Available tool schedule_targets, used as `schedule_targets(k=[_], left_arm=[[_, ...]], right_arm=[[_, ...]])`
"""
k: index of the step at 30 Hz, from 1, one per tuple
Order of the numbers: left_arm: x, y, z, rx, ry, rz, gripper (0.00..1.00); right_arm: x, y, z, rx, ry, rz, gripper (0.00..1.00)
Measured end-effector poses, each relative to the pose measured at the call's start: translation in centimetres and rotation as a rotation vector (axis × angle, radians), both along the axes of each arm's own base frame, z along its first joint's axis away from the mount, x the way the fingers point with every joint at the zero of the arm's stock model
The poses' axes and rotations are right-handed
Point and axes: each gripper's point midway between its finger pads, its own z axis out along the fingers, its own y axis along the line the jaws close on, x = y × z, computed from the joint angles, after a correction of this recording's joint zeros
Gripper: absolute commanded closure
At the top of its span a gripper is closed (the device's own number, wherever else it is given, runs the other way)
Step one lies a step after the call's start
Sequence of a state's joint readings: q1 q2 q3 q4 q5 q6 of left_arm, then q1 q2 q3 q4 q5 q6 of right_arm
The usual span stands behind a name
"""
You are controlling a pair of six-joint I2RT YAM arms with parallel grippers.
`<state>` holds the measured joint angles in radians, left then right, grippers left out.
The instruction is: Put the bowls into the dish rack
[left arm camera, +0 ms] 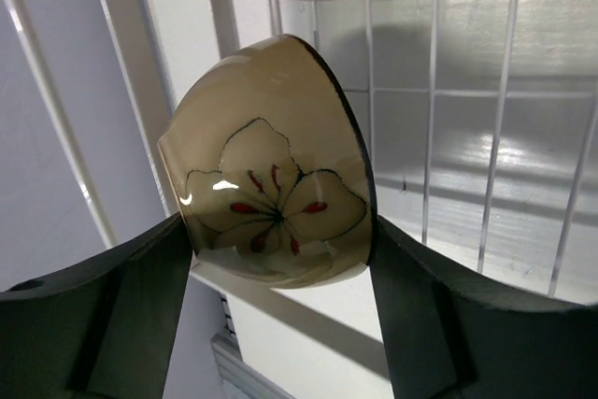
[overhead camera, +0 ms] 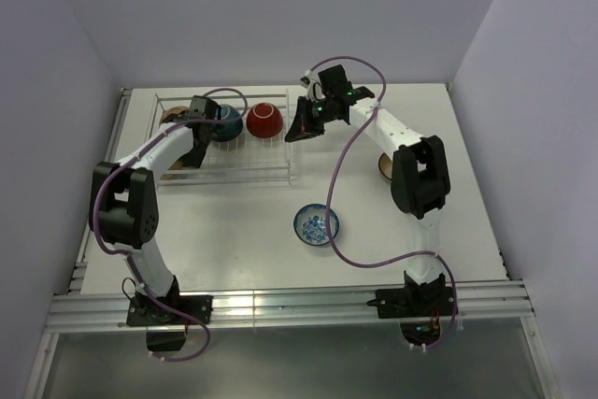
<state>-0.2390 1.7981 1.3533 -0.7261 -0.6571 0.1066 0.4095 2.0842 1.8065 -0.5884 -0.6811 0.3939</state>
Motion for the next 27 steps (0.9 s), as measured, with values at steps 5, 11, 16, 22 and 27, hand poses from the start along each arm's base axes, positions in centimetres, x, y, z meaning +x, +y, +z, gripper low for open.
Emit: schedule_targets(k=[5, 11, 16, 22, 27], left_arm=[[0.5, -0.1, -0.5, -0.014, 0.006, -0.002, 0.20], [0.8, -0.6, -1.2, -0.046, 0.014, -0.008, 0.04], [1.0, -0.7, -1.5, -0.047, 0.017, -0.010, 0.03], [1.1, -1.0, -1.3, -0.073, 0.016, -0.011, 0.02], [1.5, -2.1, -1.2, -0.136, 0.014, -0.027, 0.00]], right_arm=[[0.0, 0.0, 0.0, 0.000, 0.000, 0.000, 1.00], [0.0, 0.0, -0.1, 0.002, 0.003, 0.000, 1.00], [0.0, 0.0, -0.1, 0.011, 0.012, 0.006, 1.00], [0.0, 0.0, -0.1, 0.016, 0.016, 0.009, 1.00], [0.0, 0.0, -0.1, 0.017, 0.016, 0.010, 1.00]])
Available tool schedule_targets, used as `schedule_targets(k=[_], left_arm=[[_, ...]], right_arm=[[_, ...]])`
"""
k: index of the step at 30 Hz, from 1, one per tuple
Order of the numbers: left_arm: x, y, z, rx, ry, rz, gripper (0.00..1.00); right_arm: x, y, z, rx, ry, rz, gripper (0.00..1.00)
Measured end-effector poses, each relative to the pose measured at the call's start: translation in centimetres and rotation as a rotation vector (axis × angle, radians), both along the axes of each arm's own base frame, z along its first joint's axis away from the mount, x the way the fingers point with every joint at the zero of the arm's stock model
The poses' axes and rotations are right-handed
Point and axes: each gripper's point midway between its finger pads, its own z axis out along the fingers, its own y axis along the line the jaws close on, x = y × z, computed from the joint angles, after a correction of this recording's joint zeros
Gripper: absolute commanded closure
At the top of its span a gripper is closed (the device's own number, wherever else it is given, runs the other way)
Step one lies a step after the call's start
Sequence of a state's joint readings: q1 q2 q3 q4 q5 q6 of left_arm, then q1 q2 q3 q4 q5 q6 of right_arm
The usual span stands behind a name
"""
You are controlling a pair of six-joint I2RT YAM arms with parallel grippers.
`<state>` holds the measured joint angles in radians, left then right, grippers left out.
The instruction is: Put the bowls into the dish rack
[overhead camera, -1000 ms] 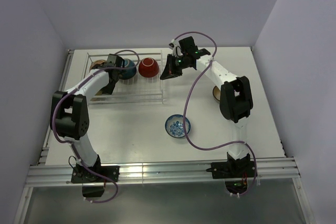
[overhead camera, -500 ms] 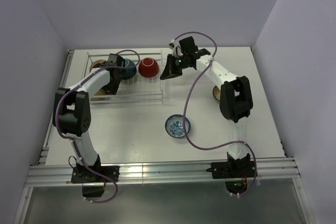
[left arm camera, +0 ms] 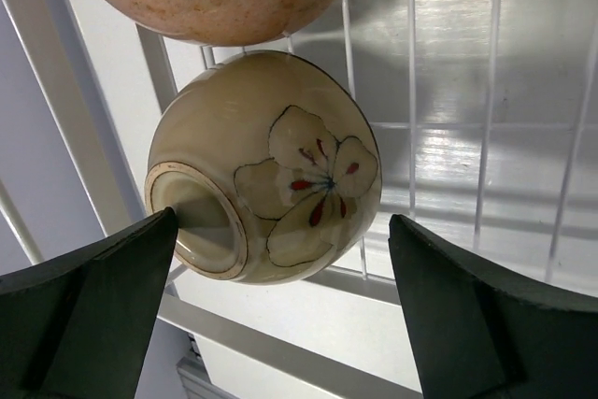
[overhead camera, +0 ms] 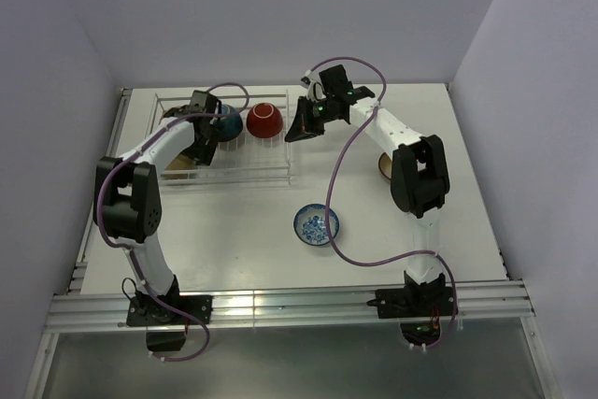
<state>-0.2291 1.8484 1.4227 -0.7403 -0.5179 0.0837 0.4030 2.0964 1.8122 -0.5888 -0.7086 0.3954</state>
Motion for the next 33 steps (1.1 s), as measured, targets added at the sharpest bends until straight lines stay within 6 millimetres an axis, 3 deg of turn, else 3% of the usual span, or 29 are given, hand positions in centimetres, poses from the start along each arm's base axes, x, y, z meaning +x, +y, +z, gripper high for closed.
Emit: schedule_targets(k=[8, 12, 14, 15, 18, 21, 26, 33], left_arm=[[0.0, -1.2, 0.6, -0.077, 0.003, -0.024, 0.00], [0.4, -1.8, 2.1, -0.108, -0.021, -0.028, 0.00], [0.8, -1.9, 3.2, -0.116, -0.050, -0.029, 0.00], [0.8, -1.9, 3.8, -0.125, -0.059, -0.030, 0.01], [0.9, -2.2, 5.5, -0.170, -0.087, -0.038, 0.01], [1.3, -2.8, 7.9, -0.267, -0.138, -0.060, 0.01], [1.2, -3.4, 12.6, -0.468, -0.249, -0.095, 0.01], [0.7, -5.1, 17.8, -0.658, -0.379, -0.197, 0.01]], right_arm=[[0.0, 0.0, 0.0, -0.001, -0.002, 0.002, 1.00], [0.0, 0.0, 0.0, -0.001, -0.003, 0.002, 1.00], [0.0, 0.0, 0.0, -0.002, -0.004, 0.003, 0.86], [0.0, 0.0, 0.0, -0.002, -0.006, 0.005, 0.68], [0.0, 0.0, -0.2, -0.017, -0.033, 0.025, 0.39], [-0.1, 0.1, -0.5, -0.030, -0.048, 0.041, 0.24], [0.0, 0.0, -0.7, -0.046, -0.064, 0.043, 0.09], [0.2, -1.5, -0.1, -0.073, -0.088, 0.034, 0.07]])
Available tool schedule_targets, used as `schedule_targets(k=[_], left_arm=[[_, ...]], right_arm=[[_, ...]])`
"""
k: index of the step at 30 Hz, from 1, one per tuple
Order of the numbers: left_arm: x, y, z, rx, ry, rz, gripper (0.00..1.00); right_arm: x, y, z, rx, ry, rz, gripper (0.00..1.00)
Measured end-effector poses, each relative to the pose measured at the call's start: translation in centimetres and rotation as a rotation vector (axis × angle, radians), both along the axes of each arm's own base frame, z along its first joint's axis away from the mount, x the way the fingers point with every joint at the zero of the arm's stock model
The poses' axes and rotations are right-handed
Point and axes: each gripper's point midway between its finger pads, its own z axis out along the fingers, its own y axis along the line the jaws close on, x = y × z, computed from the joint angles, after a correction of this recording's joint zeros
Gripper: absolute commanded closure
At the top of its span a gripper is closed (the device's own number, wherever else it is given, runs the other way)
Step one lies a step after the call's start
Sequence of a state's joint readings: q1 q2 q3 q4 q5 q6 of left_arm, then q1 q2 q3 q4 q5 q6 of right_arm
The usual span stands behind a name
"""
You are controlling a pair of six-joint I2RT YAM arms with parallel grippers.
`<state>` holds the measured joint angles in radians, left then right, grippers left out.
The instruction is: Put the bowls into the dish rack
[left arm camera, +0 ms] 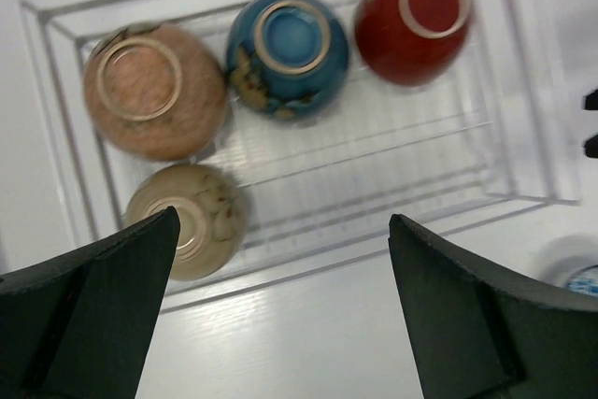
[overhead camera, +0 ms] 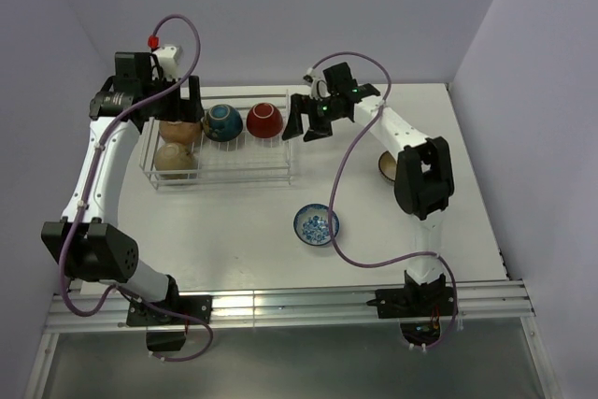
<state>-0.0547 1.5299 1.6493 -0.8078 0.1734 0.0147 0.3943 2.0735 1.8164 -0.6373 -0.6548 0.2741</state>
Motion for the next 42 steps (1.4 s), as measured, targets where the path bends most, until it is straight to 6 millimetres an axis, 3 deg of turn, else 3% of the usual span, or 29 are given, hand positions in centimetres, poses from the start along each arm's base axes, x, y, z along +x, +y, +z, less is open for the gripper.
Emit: schedule_targets(k=[4, 8, 11, 17, 21, 24, 29, 34, 36, 42], left_arm=[[-0.1, -1.6, 2.1, -0.098, -0.061, -0.056, 0.00], [-0.2, -2.7, 4.3, -0.212, -0.134, -0.100, 0.01], [-0.8, -3.9, 5.7, -0.301, -0.188, -0.155, 0.00], [-2.0, -6.6, 7.6, -0.440, -0.232, -0.276, 0.09], [-1.8, -7.0, 7.5, -0.474, -0.216, -0.281, 0.09], [-1.3, -6.9, 6.6, -0.472, -0.193, -0.268, 0.15], [-0.5, -6.3, 2.9, -0.436, -0.090, -0.225, 0.29], [-0.7, -5.7, -2.9, -0.400, 0.061, -0.171, 0.30], [-1.2, -5.5, -4.4, -0.393, 0.104, -0.157, 0.28], [-1.3, -5.2, -5.4, -0.381, 0.119, -0.139, 0.23]], right_arm=[[0.3, -3.8, 2.6, 0.009, -0.045, -0.040, 0.07], [0.4, -9.9, 5.7, -0.013, -0.116, -0.106, 0.08], [-0.2, -14.9, 6.9, -0.071, -0.174, -0.138, 0.08], [-3.4, -24.3, 4.7, -0.226, -0.115, -0.210, 0.11], [-5.0, -30.0, 2.3, -0.343, -0.032, -0.283, 0.16], [-5.9, -32.9, 0.3, -0.414, 0.023, -0.322, 0.23], [-6.9, -34.4, -3.5, -0.476, 0.131, -0.331, 0.32], [-6.5, -35.2, -6.4, -0.513, 0.195, -0.351, 0.41], [-6.2, -35.5, -7.0, -0.520, 0.202, -0.367, 0.43], [-4.6, -35.8, -8.2, -0.511, 0.190, -0.422, 0.54]])
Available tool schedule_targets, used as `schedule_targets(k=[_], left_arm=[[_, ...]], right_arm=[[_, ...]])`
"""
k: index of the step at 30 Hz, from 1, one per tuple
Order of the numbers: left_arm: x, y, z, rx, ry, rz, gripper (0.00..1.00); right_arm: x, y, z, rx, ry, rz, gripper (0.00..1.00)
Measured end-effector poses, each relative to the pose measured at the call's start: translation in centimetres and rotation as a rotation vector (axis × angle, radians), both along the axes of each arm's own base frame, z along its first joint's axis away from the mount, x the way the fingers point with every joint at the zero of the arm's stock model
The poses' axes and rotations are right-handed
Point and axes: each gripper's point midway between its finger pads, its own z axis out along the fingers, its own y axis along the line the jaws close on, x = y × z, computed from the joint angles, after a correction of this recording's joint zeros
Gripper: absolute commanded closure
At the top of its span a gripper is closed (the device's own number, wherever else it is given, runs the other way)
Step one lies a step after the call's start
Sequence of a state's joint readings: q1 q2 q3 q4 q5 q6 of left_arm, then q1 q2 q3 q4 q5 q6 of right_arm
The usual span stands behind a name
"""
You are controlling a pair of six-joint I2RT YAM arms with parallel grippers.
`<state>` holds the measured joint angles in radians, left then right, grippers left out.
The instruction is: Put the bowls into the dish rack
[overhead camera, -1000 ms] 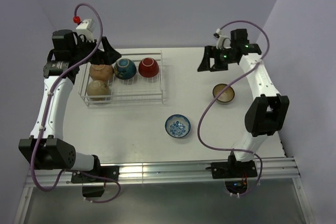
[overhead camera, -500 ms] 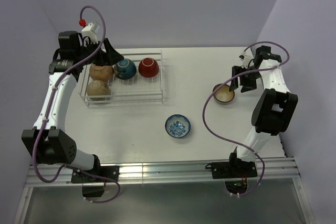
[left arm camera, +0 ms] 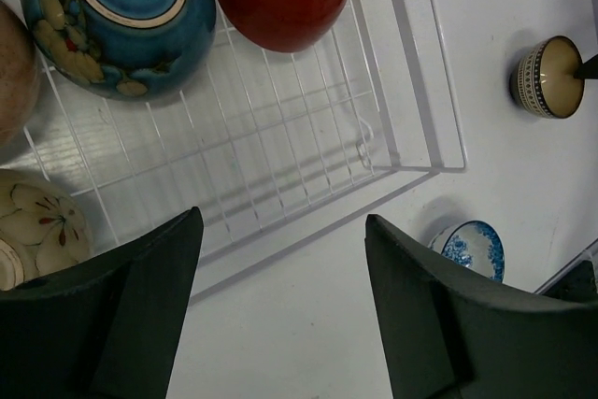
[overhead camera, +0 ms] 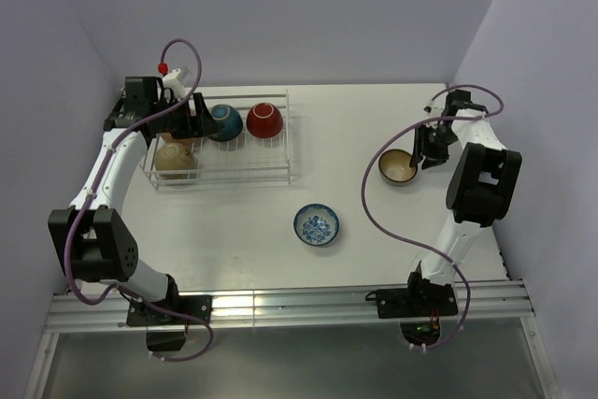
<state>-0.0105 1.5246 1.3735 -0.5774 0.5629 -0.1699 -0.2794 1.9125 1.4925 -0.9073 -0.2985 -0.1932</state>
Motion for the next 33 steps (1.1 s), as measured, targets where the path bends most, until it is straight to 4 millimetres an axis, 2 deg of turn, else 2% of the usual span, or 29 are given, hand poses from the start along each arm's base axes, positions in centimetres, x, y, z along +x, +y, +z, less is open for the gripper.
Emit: schedule_targets(k=[5, 10, 12, 13, 22, 25, 27, 30, 33], left_arm=[[0.0, 0.3, 0.2, 0.013, -0.023, 0.015, 0.20], [0.3, 0.5, 1.3, 0.021, -0.068, 0.026, 0.17], [0.4, 0.6, 1.7, 0.024, -0.085, 0.033, 0.07], [0.5, 0.7, 1.8, 0.028, -0.092, 0.045, 0.04], [1.4, 2.3, 4.5, 0.081, -0.199, 0.130, 0.01], [2.0, 3.0, 6.3, 0.105, -0.241, 0.167, 0.01], [2.3, 3.1, 8.8, 0.109, -0.292, 0.174, 0.01], [2.9, 3.1, 12.3, 0.099, -0.367, 0.176, 0.00], [3.2, 2.8, 15.5, 0.078, -0.432, 0.167, 0.01]], right_arm=[[0.1, 0.2, -1.7, 0.014, 0.005, -0.046, 0.66], [1.0, 0.3, -2.4, 0.025, -0.010, -0.070, 0.77], [1.2, 0.4, -2.7, 0.023, -0.016, -0.065, 0.89], [1.2, 0.6, -2.7, 0.026, -0.014, -0.064, 1.00], [1.5, 1.2, -2.1, 0.052, -0.037, -0.034, 1.00], [1.7, 2.0, 0.1, 0.088, -0.083, -0.006, 1.00], [2.4, 2.5, 2.6, 0.106, -0.141, 0.014, 1.00], [4.3, 3.6, 8.6, 0.104, -0.301, 0.058, 1.00], [5.7, 6.1, 14.6, 0.096, -0.461, 0.130, 1.00]])
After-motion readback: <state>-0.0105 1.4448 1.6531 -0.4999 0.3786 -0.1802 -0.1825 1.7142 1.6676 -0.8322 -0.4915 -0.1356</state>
